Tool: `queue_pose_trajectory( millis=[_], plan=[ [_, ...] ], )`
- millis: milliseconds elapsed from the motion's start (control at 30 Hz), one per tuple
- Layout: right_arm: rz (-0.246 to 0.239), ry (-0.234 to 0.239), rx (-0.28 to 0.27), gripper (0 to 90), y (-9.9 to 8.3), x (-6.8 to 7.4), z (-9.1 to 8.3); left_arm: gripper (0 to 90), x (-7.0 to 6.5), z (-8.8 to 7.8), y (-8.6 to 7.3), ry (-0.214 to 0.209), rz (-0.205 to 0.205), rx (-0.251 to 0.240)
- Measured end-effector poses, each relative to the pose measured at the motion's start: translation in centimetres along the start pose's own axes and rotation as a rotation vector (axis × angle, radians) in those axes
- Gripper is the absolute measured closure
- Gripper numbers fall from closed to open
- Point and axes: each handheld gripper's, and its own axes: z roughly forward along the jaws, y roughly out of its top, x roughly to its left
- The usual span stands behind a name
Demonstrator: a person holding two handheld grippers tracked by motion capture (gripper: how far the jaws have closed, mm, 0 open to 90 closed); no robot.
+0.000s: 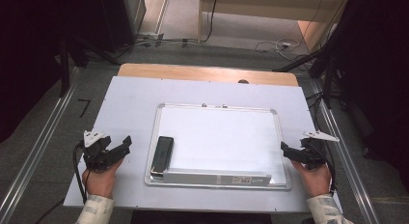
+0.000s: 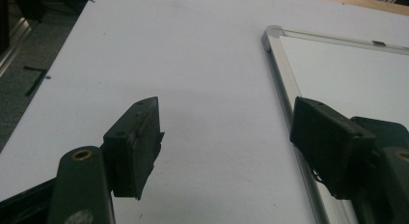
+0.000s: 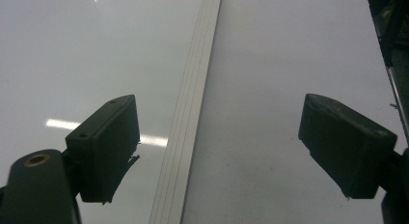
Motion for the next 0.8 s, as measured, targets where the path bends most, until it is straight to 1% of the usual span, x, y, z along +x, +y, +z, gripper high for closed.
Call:
queue_pose_trajectory(
  millis=[400, 533, 600, 800],
  plan=[
    [0.001, 0.001, 0.0, 13.1, 0.0, 0.0, 0.0, 26.8, 1.1, -0.5, -0.3, 0.024, -0.008, 0.002],
    [0.003, 0.0, 0.0, 13.0, 0.0, 0.0, -0.1, 26.8, 1.5, -0.6, -0.5, 0.015, -0.03, 0.01],
    [0.002, 0.0, 0.0, 13.1, 0.0, 0.0, -0.1, 26.8, 1.7, -0.6, -0.6, 0.019, -0.033, 0.014],
    [0.003, 0.0, -0.001, 13.1, 0.0, 0.0, -0.1, 26.7, 2.2, -0.9, -0.7, 0.035, -0.028, 0.015]
  ],
)
